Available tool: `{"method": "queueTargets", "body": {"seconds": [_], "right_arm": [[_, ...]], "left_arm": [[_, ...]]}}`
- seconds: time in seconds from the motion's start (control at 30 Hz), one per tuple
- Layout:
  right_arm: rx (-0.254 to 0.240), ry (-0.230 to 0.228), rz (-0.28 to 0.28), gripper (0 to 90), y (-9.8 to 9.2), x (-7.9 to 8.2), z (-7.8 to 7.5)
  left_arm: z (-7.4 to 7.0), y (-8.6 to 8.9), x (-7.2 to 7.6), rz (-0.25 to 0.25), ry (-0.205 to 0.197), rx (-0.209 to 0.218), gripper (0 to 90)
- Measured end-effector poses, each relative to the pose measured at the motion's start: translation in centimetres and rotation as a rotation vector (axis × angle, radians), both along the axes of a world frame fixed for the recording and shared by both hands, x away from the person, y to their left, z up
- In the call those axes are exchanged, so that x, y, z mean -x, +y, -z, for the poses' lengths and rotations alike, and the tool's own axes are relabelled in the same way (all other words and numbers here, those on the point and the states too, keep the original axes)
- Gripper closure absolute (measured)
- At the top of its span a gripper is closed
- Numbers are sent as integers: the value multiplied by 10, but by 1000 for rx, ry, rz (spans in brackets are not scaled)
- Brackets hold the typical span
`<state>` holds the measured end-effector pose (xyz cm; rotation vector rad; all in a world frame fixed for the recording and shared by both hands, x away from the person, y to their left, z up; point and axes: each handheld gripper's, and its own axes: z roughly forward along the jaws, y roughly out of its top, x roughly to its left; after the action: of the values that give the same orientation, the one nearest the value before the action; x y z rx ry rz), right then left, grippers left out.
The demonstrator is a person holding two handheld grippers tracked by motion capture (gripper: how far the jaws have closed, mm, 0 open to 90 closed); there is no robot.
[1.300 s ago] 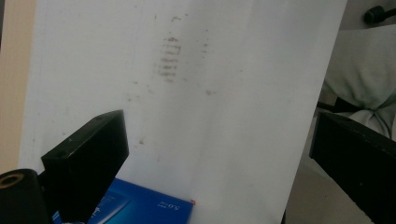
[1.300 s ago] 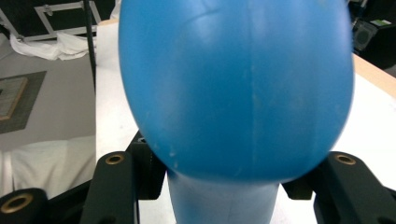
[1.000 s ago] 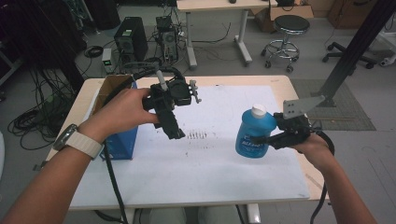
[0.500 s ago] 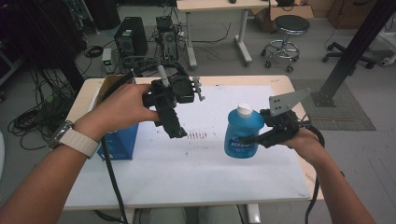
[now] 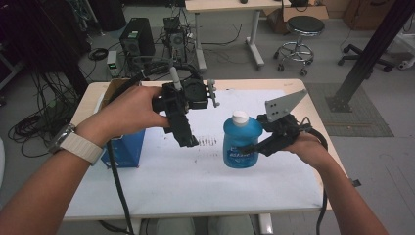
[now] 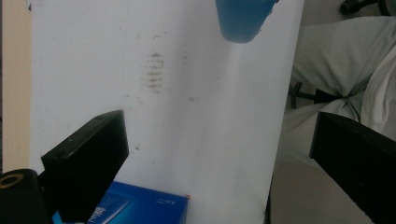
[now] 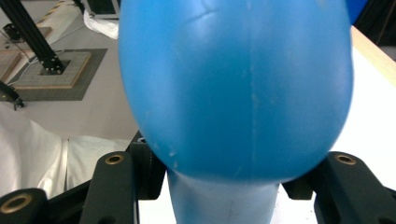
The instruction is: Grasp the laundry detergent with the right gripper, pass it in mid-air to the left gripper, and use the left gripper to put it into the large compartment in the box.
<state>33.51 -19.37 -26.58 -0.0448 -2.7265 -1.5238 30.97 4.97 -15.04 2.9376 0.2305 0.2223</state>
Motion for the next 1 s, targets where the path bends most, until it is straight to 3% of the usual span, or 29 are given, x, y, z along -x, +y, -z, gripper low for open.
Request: {"method": "queueTargets", "body": {"seconds": [0.53, 1.0], "right_arm": [[10, 6, -71, 444, 34, -3, 6], [22, 17, -104, 444, 53, -4, 15]], "left_arm": [[1, -6, 3, 27, 13, 3, 50], [3, -16, 5, 56, 39, 2, 50]]}}
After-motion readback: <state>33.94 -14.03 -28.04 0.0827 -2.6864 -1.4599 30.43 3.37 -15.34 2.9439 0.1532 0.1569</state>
